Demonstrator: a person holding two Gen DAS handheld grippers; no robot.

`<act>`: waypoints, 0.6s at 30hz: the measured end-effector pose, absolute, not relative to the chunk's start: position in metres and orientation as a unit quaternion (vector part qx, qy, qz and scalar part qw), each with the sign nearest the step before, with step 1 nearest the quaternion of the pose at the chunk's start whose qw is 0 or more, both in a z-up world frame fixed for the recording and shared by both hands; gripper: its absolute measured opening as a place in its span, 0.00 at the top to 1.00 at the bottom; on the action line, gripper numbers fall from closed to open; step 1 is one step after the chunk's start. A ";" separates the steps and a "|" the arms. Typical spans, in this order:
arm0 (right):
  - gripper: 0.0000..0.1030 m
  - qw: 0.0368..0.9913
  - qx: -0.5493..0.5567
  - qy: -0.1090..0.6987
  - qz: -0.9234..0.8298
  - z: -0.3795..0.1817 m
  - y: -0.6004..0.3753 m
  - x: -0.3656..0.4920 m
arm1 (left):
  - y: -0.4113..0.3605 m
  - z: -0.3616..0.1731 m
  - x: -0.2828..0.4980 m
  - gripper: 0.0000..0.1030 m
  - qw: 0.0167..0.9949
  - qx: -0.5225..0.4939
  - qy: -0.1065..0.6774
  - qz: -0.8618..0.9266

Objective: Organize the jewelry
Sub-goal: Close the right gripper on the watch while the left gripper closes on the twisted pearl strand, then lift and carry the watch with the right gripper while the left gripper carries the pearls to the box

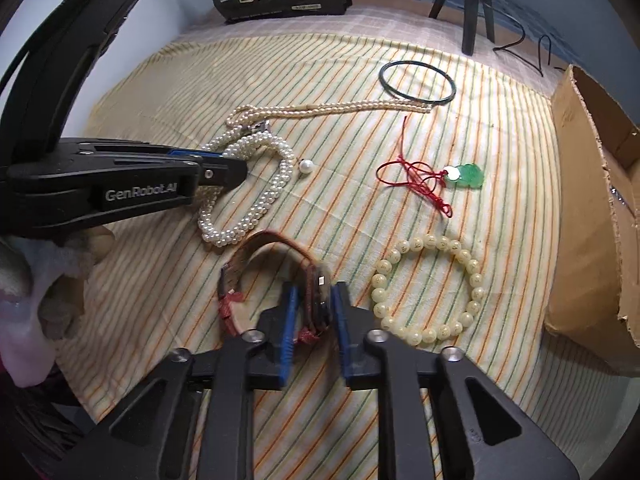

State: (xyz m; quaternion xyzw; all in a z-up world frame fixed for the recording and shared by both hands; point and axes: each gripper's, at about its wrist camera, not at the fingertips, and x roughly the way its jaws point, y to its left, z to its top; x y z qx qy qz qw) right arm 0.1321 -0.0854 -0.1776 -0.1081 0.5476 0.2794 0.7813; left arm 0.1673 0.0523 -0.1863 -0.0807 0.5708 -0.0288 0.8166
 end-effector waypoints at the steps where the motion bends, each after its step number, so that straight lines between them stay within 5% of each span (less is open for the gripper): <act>1: 0.88 0.781 -0.105 0.548 0.280 -0.177 -0.086 0.132 | 0.052 -0.184 0.166 0.94 0.818 -0.082 0.568 -0.030; 18: 0.89 0.824 -0.083 0.489 0.275 -0.127 -0.111 0.128 | 0.073 -0.112 0.145 0.94 0.863 -0.140 0.483 -0.049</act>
